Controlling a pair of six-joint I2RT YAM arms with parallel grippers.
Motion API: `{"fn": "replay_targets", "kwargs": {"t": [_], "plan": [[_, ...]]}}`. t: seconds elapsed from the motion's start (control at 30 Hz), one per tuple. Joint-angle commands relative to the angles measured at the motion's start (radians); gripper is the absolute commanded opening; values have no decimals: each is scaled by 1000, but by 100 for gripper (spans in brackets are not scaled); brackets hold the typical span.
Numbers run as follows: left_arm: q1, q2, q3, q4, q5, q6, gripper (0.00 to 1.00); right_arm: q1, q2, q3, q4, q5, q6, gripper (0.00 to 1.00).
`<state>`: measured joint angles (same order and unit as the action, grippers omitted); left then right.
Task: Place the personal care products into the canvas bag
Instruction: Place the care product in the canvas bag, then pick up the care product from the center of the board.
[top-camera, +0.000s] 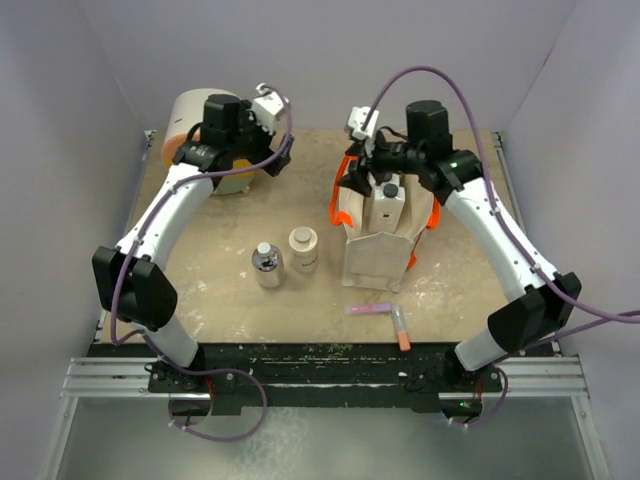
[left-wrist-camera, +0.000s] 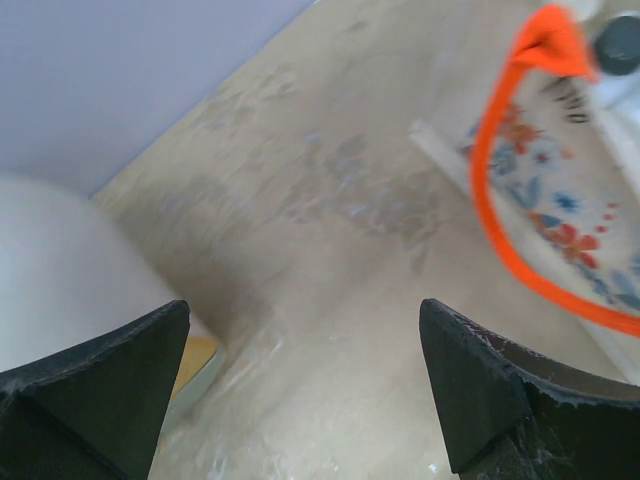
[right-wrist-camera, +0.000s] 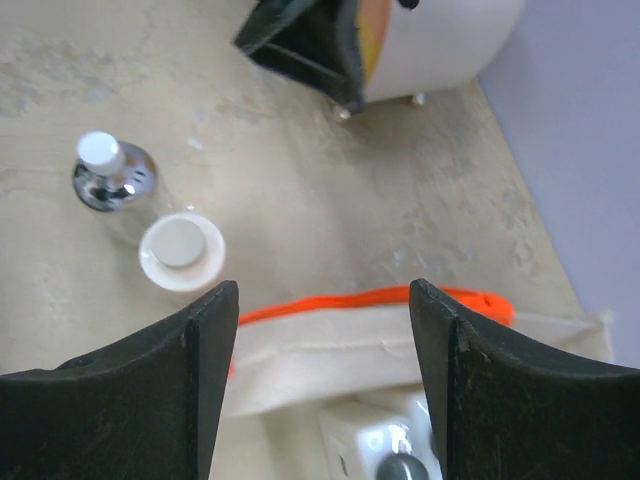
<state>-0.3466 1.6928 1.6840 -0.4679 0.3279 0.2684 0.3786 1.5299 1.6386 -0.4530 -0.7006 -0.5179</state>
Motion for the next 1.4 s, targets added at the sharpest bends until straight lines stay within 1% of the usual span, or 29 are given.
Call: {"fn": "replay_targets", "kwargs": {"t": [0.0, 0.07, 0.13, 0.23, 0.33, 0.6, 0.73, 1.03, 1.17, 1.37], "plan": [[73, -108, -69, 84, -152, -112, 99, 128, 33, 57, 26, 93, 51, 72], [110, -123, -90, 93, -192, -142, 99, 177, 76, 77, 4, 105, 40, 73], [150, -136, -95, 92, -211, -175, 99, 239, 124, 103, -33, 159, -3, 74], [208, -154, -96, 83, -207, -219, 99, 311, 200, 138, -78, 245, -23, 77], [248, -178, -107, 80, -189, -246, 99, 352, 256, 172, -122, 285, -37, 77], [282, -233, -147, 87, -145, -263, 99, 387, 292, 121, -195, 370, -97, 81], [292, -237, -150, 92, -132, -272, 99, 391, 305, 94, -205, 399, -55, 83], [305, -227, -150, 104, -104, -291, 99, 396, 333, 69, -208, 400, -16, 84], [308, -221, -149, 108, -99, -295, 99, 398, 347, 65, -202, 393, 22, 83], [308, -216, -149, 116, -83, -306, 99, 398, 359, 60, -189, 388, 92, 78]]}}
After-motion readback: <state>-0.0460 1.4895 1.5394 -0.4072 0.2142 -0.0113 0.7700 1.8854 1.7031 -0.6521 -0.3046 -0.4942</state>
